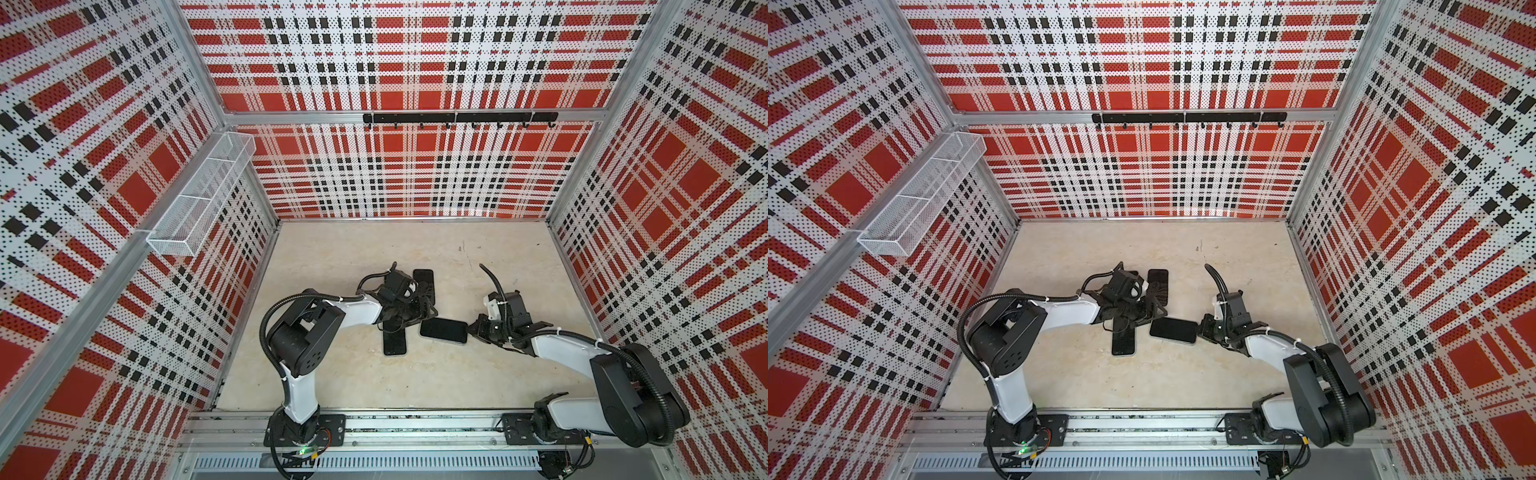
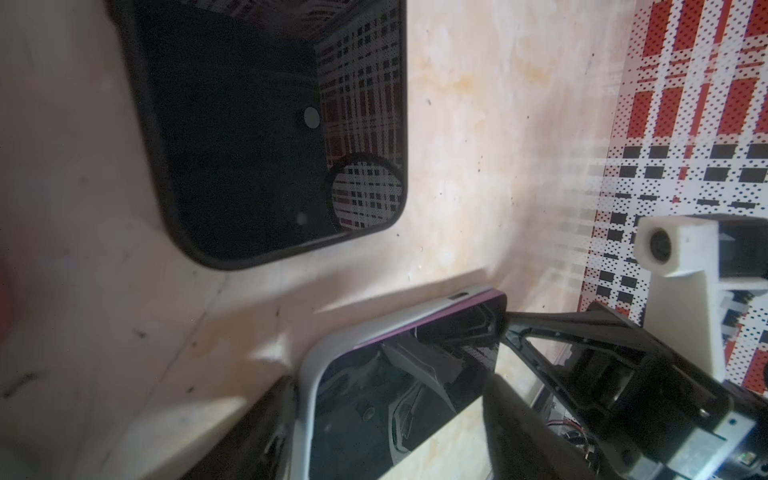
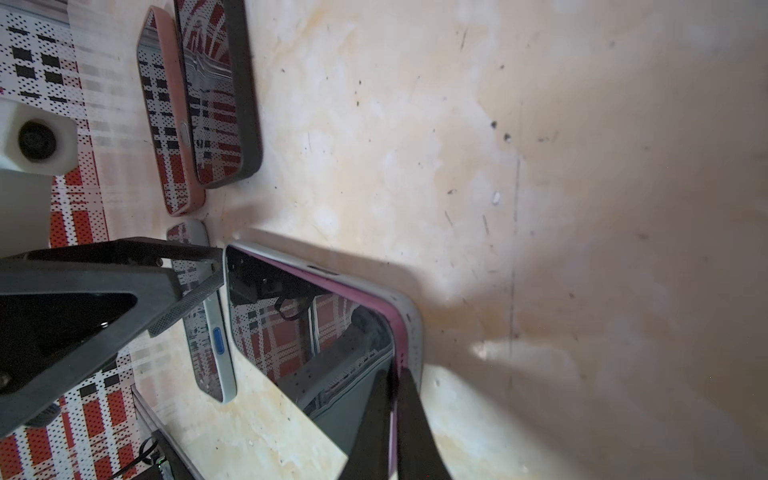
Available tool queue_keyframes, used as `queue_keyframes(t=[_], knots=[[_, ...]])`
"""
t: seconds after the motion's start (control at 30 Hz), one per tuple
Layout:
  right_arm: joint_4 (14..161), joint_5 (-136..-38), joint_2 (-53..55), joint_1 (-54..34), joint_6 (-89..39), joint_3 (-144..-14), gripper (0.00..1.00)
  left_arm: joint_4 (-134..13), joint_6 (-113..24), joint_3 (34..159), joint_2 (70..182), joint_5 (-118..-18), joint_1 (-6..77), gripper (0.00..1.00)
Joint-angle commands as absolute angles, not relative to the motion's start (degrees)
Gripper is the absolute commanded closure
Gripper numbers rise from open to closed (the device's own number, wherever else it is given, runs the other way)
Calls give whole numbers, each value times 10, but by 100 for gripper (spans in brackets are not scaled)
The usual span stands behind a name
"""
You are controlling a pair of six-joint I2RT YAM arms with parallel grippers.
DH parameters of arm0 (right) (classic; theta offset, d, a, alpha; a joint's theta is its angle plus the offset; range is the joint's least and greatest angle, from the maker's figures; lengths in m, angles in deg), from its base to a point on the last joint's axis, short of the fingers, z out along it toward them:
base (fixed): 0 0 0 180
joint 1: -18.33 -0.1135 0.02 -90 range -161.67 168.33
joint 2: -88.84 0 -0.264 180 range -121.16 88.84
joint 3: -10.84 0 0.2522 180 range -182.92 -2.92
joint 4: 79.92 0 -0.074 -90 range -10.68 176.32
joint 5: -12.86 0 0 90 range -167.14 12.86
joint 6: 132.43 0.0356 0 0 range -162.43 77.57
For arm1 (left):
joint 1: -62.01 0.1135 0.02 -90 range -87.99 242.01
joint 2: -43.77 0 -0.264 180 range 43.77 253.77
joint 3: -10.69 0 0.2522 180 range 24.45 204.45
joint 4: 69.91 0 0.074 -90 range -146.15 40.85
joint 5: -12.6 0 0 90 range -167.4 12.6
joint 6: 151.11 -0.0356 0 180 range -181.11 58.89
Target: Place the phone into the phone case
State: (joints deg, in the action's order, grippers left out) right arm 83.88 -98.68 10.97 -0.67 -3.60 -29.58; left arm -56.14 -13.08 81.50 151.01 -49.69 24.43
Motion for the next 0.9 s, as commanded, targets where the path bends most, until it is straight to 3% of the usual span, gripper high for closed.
queue_keyframes(t=[0.0,0.2,0.5,0.87], knots=[[868,-1004,77,-36,-28,-301,94,-561,-125,817,1533,-488,235,27],[879,-1004,73,-42,-18,-298,93,-565,-122,816,1532,-486,234,27],[794,-967,159,-21,-40,-291,46,-563,-125,801,1512,-487,244,26],[914,-1050,58,-11,-26,-268,38,-572,-114,799,1516,-478,229,27]])
